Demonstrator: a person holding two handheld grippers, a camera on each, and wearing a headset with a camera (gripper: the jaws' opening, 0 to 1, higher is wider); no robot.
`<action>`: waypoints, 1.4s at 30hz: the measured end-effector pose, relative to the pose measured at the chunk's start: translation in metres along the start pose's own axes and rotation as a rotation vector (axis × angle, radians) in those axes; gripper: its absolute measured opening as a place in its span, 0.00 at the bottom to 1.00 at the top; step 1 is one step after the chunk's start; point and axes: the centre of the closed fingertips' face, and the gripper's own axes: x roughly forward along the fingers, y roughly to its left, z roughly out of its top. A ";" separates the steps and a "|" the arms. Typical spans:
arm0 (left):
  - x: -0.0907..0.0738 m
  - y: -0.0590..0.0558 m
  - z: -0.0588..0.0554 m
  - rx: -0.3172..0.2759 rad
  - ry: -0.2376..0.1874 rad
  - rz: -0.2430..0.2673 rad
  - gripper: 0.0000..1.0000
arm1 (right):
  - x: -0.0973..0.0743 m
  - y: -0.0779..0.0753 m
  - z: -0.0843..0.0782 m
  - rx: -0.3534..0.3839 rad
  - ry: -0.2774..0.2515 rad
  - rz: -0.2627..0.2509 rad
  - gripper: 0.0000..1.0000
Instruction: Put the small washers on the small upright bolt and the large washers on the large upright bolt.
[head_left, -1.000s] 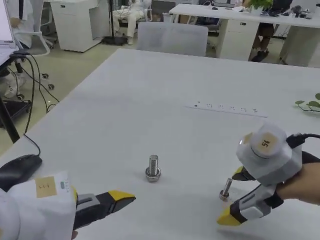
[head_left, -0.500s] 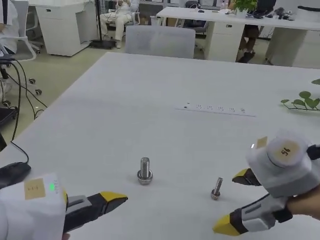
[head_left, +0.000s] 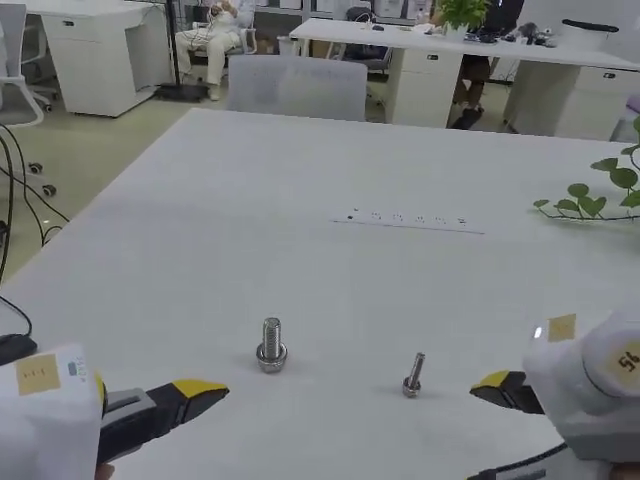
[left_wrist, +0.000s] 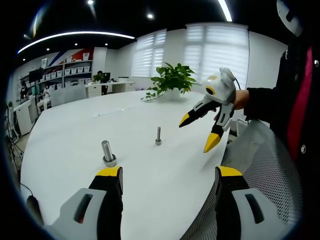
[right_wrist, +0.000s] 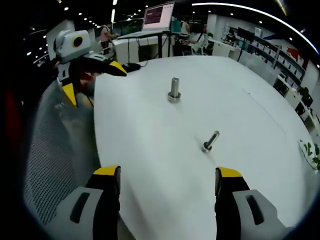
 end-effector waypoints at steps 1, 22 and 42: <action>0.000 0.000 0.000 -0.001 0.000 0.001 0.75 | -0.002 0.002 0.000 0.003 -0.006 -0.005 0.78; -0.004 -0.009 -0.010 -0.017 0.026 0.009 0.80 | -0.024 0.030 0.005 0.073 -0.167 -0.119 0.80; -0.008 -0.007 -0.020 -0.046 0.038 0.024 0.81 | -0.022 0.029 0.008 0.060 -0.256 -0.151 0.84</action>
